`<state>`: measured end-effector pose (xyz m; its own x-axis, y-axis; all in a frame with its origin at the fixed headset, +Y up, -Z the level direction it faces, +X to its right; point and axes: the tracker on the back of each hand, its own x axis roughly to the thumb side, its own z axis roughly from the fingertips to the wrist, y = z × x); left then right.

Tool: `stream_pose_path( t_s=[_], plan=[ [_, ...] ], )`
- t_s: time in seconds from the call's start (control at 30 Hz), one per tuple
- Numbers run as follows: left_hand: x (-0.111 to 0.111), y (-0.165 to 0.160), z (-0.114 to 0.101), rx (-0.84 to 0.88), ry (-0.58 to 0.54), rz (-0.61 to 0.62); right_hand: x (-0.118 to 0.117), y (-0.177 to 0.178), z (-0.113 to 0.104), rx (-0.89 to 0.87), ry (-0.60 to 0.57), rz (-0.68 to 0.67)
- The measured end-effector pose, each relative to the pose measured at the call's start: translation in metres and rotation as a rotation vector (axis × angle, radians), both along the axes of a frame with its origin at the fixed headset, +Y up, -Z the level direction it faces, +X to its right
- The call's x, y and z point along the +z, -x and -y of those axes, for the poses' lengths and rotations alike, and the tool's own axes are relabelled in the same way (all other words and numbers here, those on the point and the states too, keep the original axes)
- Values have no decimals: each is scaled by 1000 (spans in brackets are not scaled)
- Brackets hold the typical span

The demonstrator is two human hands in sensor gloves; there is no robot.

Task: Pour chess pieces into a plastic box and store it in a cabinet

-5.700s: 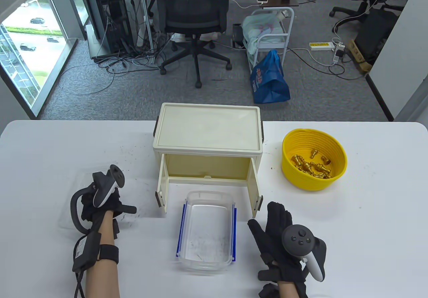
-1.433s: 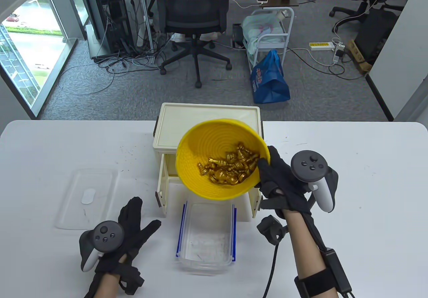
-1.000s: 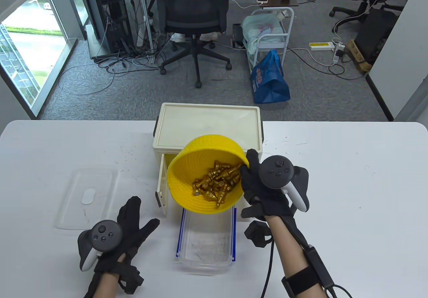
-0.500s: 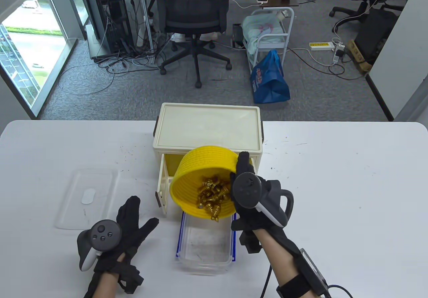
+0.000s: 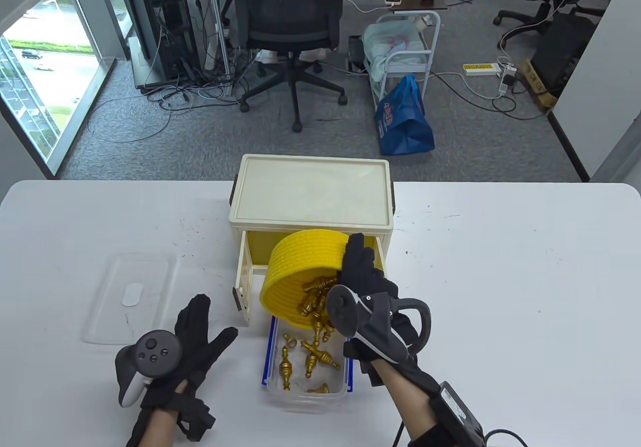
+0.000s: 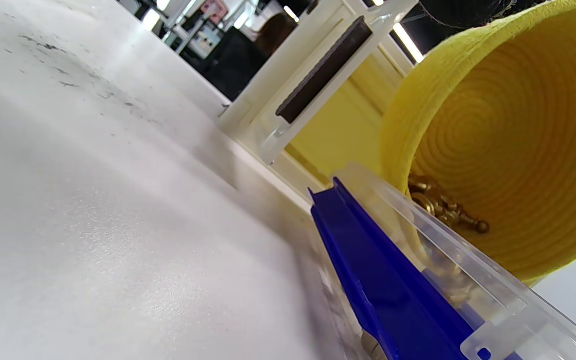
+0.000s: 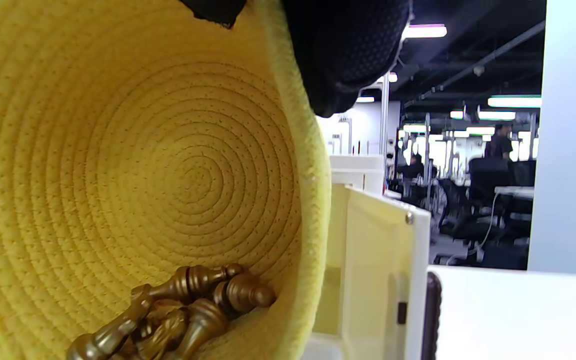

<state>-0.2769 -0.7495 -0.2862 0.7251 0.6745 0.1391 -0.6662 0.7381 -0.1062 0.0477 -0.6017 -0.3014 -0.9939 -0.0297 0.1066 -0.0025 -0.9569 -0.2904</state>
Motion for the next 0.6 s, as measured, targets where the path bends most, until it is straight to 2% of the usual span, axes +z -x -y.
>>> stream_pose_path(
  t_s=[0.2,0.43,0.6],
  plan=[
    [0,0,0,7,-1,-1,13,11,6,142,-158,-1],
    [0,1,0,17,0,-2,20,18,6,208,-220,3],
    [1,1,0,23,0,-1,23,19,-1,202,-235,14]
  ],
)
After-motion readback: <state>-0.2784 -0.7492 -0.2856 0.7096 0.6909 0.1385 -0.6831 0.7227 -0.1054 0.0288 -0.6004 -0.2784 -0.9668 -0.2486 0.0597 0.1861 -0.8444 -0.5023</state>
